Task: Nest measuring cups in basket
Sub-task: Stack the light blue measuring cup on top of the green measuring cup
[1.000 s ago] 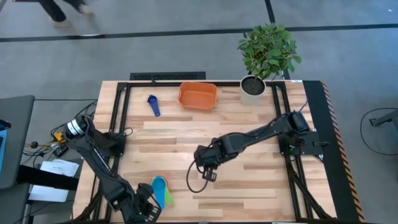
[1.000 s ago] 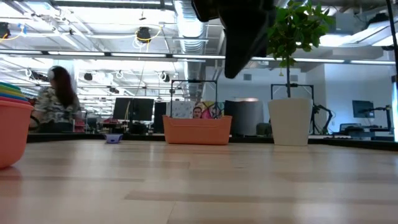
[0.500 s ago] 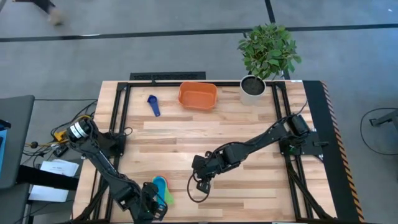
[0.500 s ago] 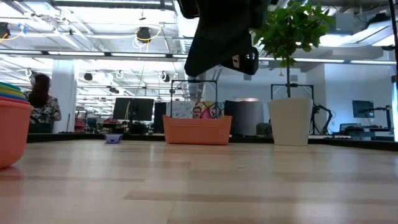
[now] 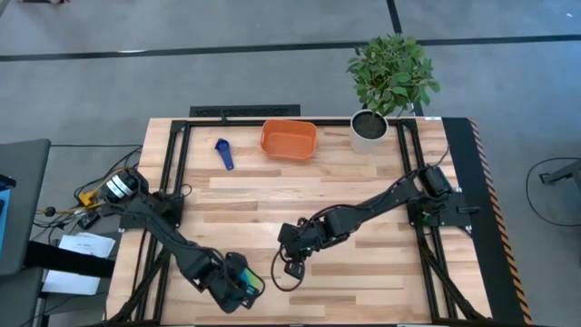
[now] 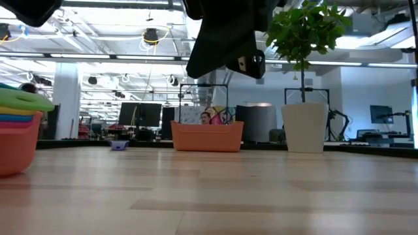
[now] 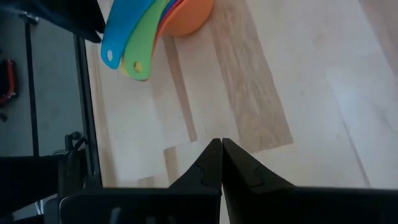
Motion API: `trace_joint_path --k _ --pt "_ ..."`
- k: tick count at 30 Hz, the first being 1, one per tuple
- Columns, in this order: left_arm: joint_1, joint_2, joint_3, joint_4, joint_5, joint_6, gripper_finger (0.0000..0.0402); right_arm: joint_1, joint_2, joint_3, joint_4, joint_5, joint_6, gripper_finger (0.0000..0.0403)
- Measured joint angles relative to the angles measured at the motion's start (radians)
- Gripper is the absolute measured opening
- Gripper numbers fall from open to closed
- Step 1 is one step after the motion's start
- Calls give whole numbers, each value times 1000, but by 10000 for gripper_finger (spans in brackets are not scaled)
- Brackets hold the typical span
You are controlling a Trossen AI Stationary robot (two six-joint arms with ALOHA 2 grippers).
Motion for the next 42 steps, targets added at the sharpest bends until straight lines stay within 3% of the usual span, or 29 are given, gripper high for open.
trace_joint_path --k 8,10,12,14,23,27,36,42 --pt "0 -12 0 41 50 21 38 0 77 -4 124 -27 -20 13" --pt "-2 -13 0 31 70 35 38 -6 131 8 280 -68 -17 13" --pt "-2 -13 0 23 76 42 38 -7 139 2 239 -79 -13 15" --pt "-1 -13 0 10 74 45 38 -7 189 30 331 -72 -9 16" --pt "33 -10 0 -60 77 111 38 -36 314 68 397 -106 -7 13" --pt "48 -10 0 -63 78 141 38 -38 311 65 389 -119 -9 15" --pt "71 -10 0 -79 88 184 38 -38 304 66 554 -159 -14 11" --pt "83 -10 0 -80 89 196 38 -38 304 66 549 -191 -17 12"
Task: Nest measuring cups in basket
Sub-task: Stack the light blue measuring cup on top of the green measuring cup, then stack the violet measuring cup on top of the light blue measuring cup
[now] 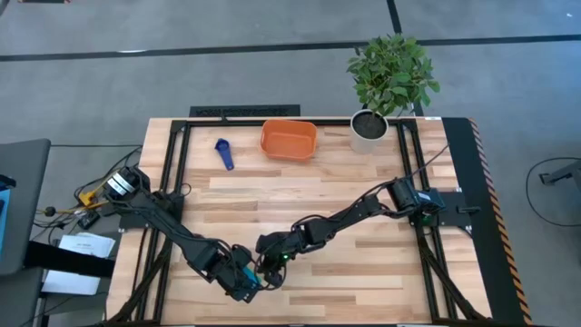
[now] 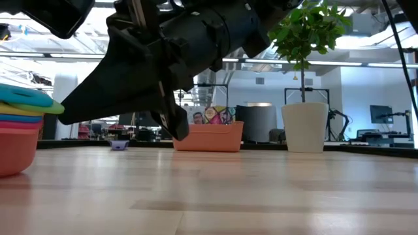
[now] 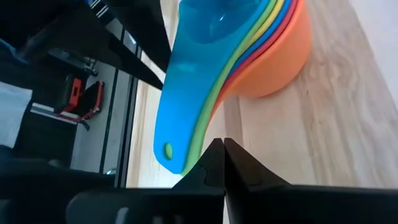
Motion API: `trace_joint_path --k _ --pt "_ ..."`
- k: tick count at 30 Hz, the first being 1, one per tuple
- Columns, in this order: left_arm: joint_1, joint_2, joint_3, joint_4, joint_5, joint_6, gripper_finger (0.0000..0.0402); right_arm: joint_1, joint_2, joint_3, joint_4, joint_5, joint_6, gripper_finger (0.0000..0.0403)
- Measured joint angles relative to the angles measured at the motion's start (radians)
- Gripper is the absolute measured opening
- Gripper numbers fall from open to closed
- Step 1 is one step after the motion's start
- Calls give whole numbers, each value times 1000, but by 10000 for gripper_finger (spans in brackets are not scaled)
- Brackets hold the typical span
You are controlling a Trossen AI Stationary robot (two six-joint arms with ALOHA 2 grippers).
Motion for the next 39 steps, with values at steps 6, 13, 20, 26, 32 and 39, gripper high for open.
trace_joint_path --k 6,13,20,26,32,39 --pt "0 0 0 1 0 -9 38 -8 0 0 7 -43 -30 11" --pt "0 0 0 16 0 -26 38 -14 0 0 37 -97 -48 10" --pt "2 0 12 44 22 -39 38 -15 0 0 4 -94 -52 14" --pt "4 0 119 -77 28 2 38 -19 -40 0 -124 -15 -52 13" --pt "25 -1 288 -377 -9 73 38 -46 -151 -1 -288 90 -89 16" --pt "88 -25 431 -729 -182 234 38 -112 -301 0 -387 166 -194 16"
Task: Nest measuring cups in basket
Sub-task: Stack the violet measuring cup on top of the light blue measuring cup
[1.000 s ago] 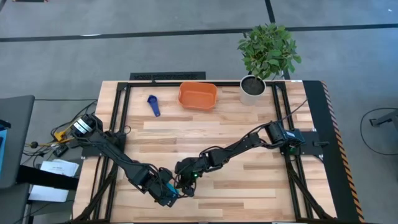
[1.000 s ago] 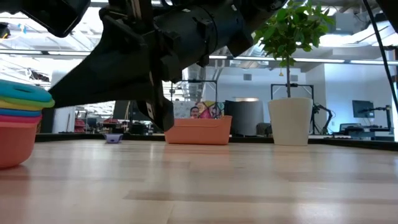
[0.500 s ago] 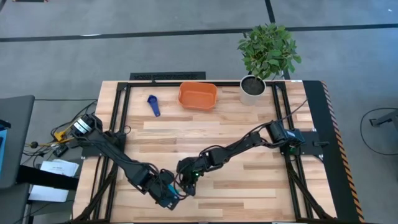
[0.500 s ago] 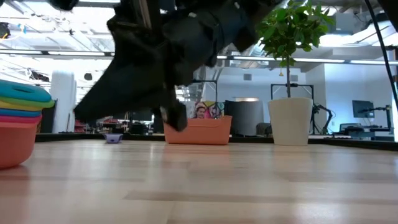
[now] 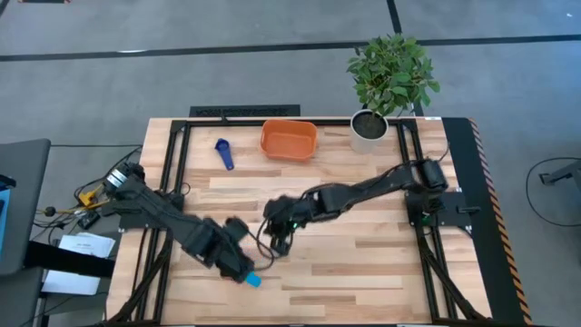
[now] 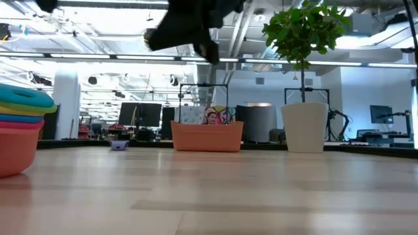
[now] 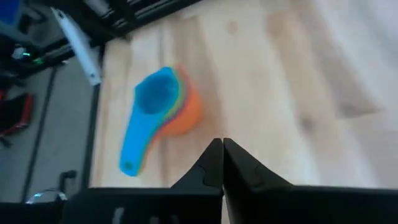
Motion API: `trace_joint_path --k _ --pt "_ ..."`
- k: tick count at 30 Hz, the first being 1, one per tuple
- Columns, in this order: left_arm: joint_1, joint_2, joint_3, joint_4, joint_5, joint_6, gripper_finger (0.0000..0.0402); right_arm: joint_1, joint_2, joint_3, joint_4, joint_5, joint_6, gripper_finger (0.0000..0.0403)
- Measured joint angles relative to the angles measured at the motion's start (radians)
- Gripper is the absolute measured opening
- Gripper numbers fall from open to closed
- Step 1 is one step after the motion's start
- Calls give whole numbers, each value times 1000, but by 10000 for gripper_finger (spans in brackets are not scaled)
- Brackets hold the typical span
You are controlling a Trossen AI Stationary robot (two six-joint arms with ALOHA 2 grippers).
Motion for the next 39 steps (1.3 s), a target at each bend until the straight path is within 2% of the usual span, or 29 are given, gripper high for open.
trace_joint_path --k 5,7,11,14,17,21,26,30,34,39 --pt "114 -127 -121 -29 -55 150 18 -86 -130 -78 -84 31 -64 43" --pt "172 -208 -216 3 -79 198 5 -129 -184 -146 -77 35 -72 52" --pt "323 -396 -435 128 -84 303 4 -223 -306 -300 -77 32 -49 58" --pt "465 -539 -575 230 -92 371 1 -287 -398 -406 -49 31 -33 58" --pt "629 -651 -675 260 -154 429 4 -345 -464 -476 -24 26 31 58" --pt "905 -726 -754 312 -159 628 30 -400 -502 -512 -5 23 96 59" --pt "1236 -690 -815 512 32 918 89 -442 -494 -513 62 12 149 59" --pt "1430 -585 -828 627 112 1065 130 -469 -471 -515 107 -23 180 59" --pt "1544 -453 -829 711 169 1156 145 -494 -474 -513 120 -30 197 59" --pt "1593 -303 -828 833 209 1182 143 -521 -474 -513 115 -30 207 59"
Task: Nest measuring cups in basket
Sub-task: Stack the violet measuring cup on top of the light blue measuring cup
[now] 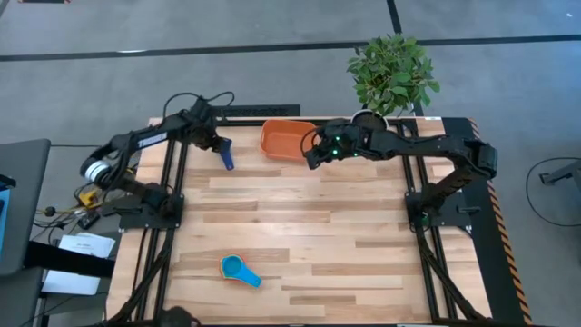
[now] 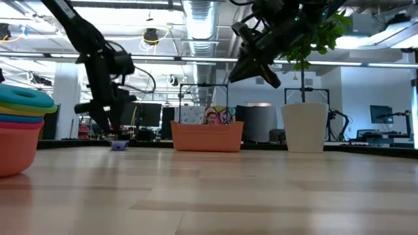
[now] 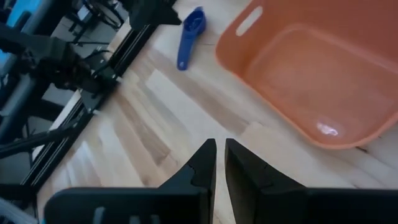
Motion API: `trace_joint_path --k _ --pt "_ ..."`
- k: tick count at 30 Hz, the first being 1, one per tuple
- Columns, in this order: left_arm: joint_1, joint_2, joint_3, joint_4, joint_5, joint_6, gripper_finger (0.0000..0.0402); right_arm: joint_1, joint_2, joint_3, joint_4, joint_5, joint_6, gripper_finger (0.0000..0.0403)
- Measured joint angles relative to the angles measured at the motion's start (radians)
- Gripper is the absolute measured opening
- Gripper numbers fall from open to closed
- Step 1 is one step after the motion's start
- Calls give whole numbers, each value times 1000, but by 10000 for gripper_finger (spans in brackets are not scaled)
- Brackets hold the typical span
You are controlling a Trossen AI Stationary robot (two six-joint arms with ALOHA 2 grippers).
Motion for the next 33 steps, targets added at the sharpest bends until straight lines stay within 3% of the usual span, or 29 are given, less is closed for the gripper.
trace_joint_path --k 6,13,19,24,33 --pt "8 128 47 23 -78 11 134 -30 0 0 -2 4 16 59" --pt "8 249 108 37 -87 60 122 -65 0 0 -2 3 16 59" --pt "7 281 137 15 -79 56 77 -94 0 0 -2 3 15 59" --pt "7 244 160 -49 -72 38 11 -108 0 0 -2 -3 1 59" --pt "-69 -22 160 -245 -121 -150 3 -121 1 0 -6 -104 -110 59"
